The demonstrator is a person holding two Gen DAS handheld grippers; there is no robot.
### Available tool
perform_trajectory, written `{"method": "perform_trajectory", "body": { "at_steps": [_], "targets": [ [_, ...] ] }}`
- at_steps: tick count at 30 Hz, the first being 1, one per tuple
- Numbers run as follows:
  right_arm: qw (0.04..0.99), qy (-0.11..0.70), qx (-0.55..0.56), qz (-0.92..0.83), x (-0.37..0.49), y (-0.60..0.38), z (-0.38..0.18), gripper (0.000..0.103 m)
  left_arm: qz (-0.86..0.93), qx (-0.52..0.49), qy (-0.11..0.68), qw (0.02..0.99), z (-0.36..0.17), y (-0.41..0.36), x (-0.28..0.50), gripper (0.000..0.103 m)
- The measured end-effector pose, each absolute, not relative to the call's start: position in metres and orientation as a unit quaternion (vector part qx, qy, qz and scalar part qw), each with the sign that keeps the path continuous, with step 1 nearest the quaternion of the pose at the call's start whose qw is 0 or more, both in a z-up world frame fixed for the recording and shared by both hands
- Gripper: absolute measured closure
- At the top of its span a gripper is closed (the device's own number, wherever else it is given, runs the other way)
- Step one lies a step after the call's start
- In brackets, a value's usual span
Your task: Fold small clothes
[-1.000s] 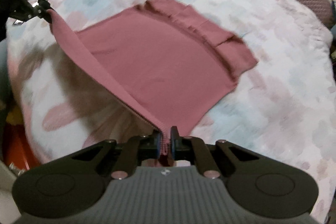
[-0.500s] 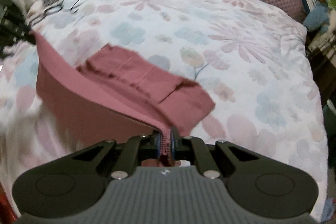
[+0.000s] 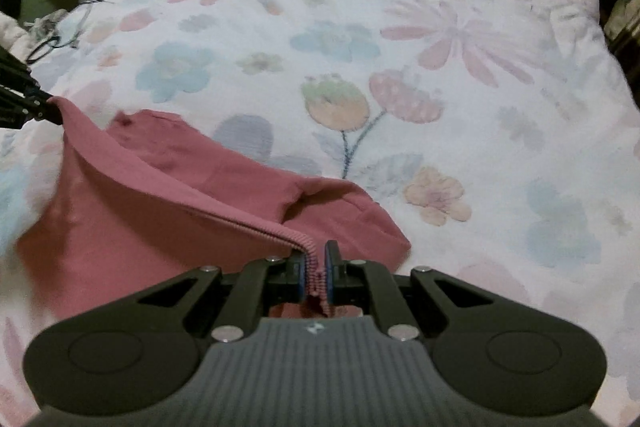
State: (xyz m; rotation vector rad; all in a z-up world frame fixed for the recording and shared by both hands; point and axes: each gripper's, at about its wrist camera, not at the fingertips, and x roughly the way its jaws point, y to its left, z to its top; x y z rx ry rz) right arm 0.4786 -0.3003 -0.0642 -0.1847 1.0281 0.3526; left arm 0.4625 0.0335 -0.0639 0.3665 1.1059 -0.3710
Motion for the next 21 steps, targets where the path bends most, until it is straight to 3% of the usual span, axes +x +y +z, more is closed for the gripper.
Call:
{"method": "perform_trajectory", "body": {
  "at_steps": [12,16,19,21],
  "targets": [
    [0.843,0.515,-0.044,0.148,0.539,-0.310,-0.148,0.098,-0.162,0.074,0.548,0.817,-0.125,0.047,0.518,0.091],
    [0.857,0.499,-0.030,0.124,0.542,-0.316,-0.151,0.086,-0.153,0.043,0.538,0.828,-0.124,0.056,0.522,0.075],
    [0.867,0.488,-0.018,0.102,0.541,-0.323,-0.145,0.085,-0.136,0.028,0.518,0.844,-0.113,0.063,0.521,0.070],
    [0.871,0.482,-0.010,0.095,0.540,-0.328,-0.138,0.085,-0.127,0.006,0.499,0.857,-0.101,0.072,0.521,0.057]
  ]
}}
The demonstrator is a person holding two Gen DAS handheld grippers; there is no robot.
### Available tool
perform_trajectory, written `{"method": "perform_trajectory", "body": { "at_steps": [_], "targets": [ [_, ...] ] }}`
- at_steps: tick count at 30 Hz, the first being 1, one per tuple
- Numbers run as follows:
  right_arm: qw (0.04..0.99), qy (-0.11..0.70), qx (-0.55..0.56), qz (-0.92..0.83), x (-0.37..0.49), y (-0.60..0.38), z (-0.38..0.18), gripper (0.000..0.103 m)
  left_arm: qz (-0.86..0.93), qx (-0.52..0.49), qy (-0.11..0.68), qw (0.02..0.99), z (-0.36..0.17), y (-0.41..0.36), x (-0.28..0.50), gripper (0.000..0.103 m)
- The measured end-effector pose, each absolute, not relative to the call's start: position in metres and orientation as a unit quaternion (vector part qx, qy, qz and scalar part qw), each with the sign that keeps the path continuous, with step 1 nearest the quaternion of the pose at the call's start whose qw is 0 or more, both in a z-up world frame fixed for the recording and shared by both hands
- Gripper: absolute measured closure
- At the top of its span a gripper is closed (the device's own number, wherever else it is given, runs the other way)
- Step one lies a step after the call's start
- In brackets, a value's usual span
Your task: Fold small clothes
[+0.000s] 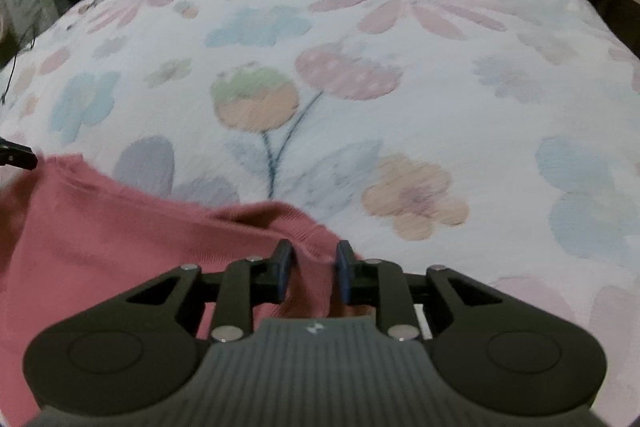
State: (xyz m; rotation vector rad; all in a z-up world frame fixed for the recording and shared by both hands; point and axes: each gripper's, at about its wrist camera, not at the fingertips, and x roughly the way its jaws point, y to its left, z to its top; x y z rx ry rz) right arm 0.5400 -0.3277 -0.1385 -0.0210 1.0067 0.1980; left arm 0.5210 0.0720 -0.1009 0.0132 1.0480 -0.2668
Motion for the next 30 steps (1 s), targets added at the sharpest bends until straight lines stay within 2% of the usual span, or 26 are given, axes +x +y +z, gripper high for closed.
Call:
{"method": "perform_trajectory", "body": {
  "at_steps": [1,2,4,6,10,12,14,15,16,17,18,29,30],
  "targets": [
    [0.873,0.479,-0.003,0.092,0.539,-0.330,-0.135,0.082,-0.126,-0.010,0.491,0.862,-0.096,0.077,0.521,0.044],
    [0.874,0.477,0.004,0.090,0.537,-0.333,-0.131,0.081,-0.130,-0.027,0.485,0.864,-0.091,0.081,0.520,0.041],
    [0.875,0.474,0.035,0.092,0.534,-0.339,-0.125,0.076,-0.136,-0.048,0.482,0.864,-0.086,0.086,0.518,0.040],
    [0.873,0.473,0.075,0.090,0.530,-0.345,-0.122,0.068,-0.133,-0.064,0.486,0.861,-0.091,0.088,0.516,0.040],
    [0.866,0.476,0.139,0.069,0.525,-0.354,-0.132,0.067,-0.128,-0.097,0.492,0.856,-0.112,0.090,0.510,0.041],
    [0.863,0.478,0.155,0.058,0.524,-0.357,-0.141,0.067,-0.123,-0.102,0.497,0.853,-0.124,0.087,0.509,0.050],
    [0.860,0.480,0.166,0.050,0.525,-0.358,-0.148,0.067,-0.112,-0.095,0.496,0.856,-0.131,0.084,0.507,0.068],
    [0.858,0.481,0.171,0.046,0.526,-0.359,-0.151,0.074,-0.109,-0.096,0.494,0.857,-0.133,0.085,0.506,0.071],
    [0.858,0.481,0.176,0.041,0.526,-0.360,-0.154,0.091,-0.107,-0.099,0.492,0.858,-0.133,0.085,0.505,0.082],
    [0.859,0.479,0.178,0.039,0.526,-0.362,-0.156,0.100,-0.110,-0.103,0.489,0.859,-0.132,0.086,0.505,0.097],
    [0.859,0.477,0.181,0.038,0.526,-0.362,-0.156,0.103,-0.112,-0.103,0.486,0.861,-0.131,0.086,0.503,0.097],
    [0.888,0.432,0.154,0.029,0.509,-0.365,-0.133,0.103,-0.112,-0.081,0.458,0.878,-0.113,0.083,0.493,0.097],
    [0.885,0.435,0.163,0.023,0.510,-0.368,-0.134,0.098,-0.111,-0.079,0.459,0.878,-0.113,0.082,0.493,0.097]
  ]
}}
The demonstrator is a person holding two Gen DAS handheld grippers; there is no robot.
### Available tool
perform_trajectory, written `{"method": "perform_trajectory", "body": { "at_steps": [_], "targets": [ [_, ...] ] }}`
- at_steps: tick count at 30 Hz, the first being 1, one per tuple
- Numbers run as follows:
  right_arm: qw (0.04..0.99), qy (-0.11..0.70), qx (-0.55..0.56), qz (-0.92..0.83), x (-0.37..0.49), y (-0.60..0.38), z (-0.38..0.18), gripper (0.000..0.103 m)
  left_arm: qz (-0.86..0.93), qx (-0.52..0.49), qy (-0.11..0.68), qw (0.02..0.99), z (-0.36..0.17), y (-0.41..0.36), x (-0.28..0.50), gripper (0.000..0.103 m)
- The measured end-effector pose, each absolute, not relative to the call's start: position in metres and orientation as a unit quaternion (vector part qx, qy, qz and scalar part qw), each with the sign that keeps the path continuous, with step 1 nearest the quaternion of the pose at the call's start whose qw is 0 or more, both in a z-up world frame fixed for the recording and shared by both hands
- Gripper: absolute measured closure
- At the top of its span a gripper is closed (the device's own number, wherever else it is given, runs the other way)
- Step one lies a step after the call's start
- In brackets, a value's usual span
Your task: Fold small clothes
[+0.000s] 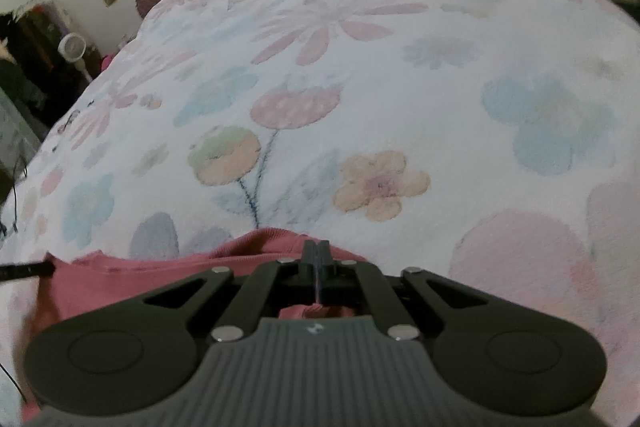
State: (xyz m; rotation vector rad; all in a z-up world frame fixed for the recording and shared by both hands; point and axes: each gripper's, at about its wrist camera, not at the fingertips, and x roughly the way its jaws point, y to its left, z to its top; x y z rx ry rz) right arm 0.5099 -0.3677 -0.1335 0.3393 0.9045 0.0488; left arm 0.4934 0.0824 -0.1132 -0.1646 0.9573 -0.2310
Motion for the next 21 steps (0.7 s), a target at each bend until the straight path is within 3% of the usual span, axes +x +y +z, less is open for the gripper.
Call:
{"method": "perform_trajectory", "body": {
  "at_steps": [1,7,8,9,21],
  "targets": [
    [0.884,0.436,0.166,0.013,0.510,-0.370,-0.135,0.092,-0.110,-0.077,0.460,0.878,-0.114,0.082,0.493,0.097],
    [0.856,0.469,0.217,0.010,0.515,-0.377,-0.160,0.087,-0.102,-0.090,0.465,0.875,-0.116,0.083,0.495,0.097],
    [0.853,0.471,0.225,0.011,0.515,-0.377,-0.163,0.090,-0.102,-0.091,0.465,0.875,-0.115,0.083,0.495,0.097],
    [0.850,0.469,0.238,0.016,0.514,-0.377,-0.166,0.103,-0.102,-0.091,0.464,0.875,-0.114,0.083,0.494,0.097],
    [0.912,0.370,0.172,0.034,0.480,-0.377,-0.098,0.103,-0.121,-0.038,0.399,0.908,-0.084,0.079,0.475,0.097]
  ]
}}
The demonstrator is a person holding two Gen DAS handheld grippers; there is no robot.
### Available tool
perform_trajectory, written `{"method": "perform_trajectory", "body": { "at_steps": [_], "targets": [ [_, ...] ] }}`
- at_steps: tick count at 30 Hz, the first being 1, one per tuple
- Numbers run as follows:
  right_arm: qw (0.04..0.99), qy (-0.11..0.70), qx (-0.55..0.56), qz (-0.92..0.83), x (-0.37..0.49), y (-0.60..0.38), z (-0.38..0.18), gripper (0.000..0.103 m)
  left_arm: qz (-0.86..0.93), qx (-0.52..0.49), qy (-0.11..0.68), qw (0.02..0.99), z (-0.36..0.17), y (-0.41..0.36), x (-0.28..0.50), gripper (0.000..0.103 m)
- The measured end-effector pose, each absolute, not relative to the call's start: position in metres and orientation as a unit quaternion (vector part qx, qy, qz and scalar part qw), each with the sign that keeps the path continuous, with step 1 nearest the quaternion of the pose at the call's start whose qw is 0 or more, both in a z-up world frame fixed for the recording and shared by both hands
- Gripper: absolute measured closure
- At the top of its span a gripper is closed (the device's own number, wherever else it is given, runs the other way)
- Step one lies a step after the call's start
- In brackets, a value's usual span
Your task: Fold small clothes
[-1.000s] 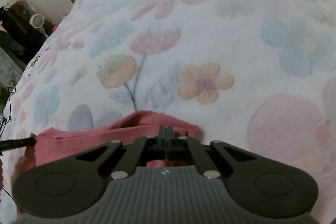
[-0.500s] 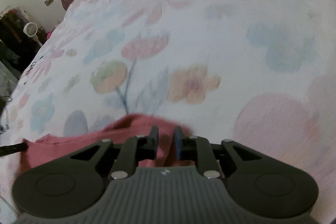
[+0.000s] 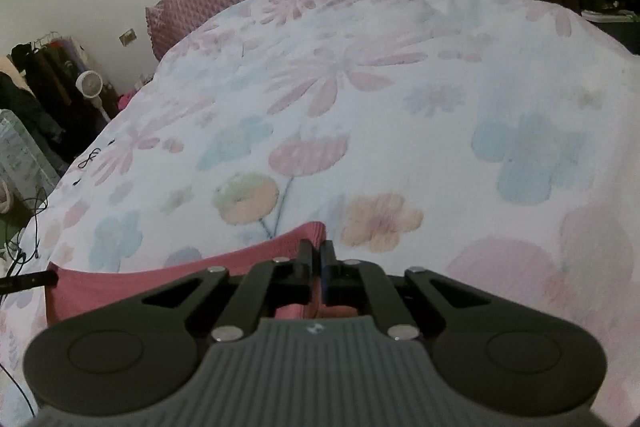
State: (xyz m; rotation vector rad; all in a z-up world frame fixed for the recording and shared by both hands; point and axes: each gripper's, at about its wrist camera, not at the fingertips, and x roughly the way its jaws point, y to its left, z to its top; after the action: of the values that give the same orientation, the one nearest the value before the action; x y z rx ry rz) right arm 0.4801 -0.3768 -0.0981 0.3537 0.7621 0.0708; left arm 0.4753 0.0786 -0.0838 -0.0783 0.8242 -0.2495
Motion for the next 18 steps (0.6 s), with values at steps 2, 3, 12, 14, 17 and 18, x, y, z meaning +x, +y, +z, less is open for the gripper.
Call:
{"method": "perform_trajectory", "body": {
  "at_steps": [2,3,12,14,17,18],
  "targets": [
    [0.906,0.385,0.174,0.026,0.492,-0.377,-0.109,0.103,-0.113,-0.033,0.405,0.907,-0.094,0.074,0.485,0.097],
    [0.905,0.390,0.171,0.023,0.495,-0.376,-0.114,0.103,-0.108,-0.035,0.408,0.906,-0.101,0.073,0.489,0.097],
    [0.887,0.433,0.159,0.005,0.513,-0.368,-0.159,0.098,-0.069,-0.027,0.443,0.893,-0.132,0.078,0.501,0.074],
    [0.892,0.428,0.149,-0.005,0.507,-0.366,-0.153,0.090,-0.065,-0.035,0.440,0.895,-0.125,0.084,0.494,0.068],
    [0.893,0.431,0.128,-0.008,0.493,-0.361,-0.138,0.088,-0.068,-0.035,0.440,0.895,-0.109,0.089,0.477,0.068],
    [0.892,0.434,0.124,-0.007,0.487,-0.359,-0.133,0.088,-0.072,-0.029,0.443,0.893,-0.103,0.089,0.470,0.068]
  ]
}}
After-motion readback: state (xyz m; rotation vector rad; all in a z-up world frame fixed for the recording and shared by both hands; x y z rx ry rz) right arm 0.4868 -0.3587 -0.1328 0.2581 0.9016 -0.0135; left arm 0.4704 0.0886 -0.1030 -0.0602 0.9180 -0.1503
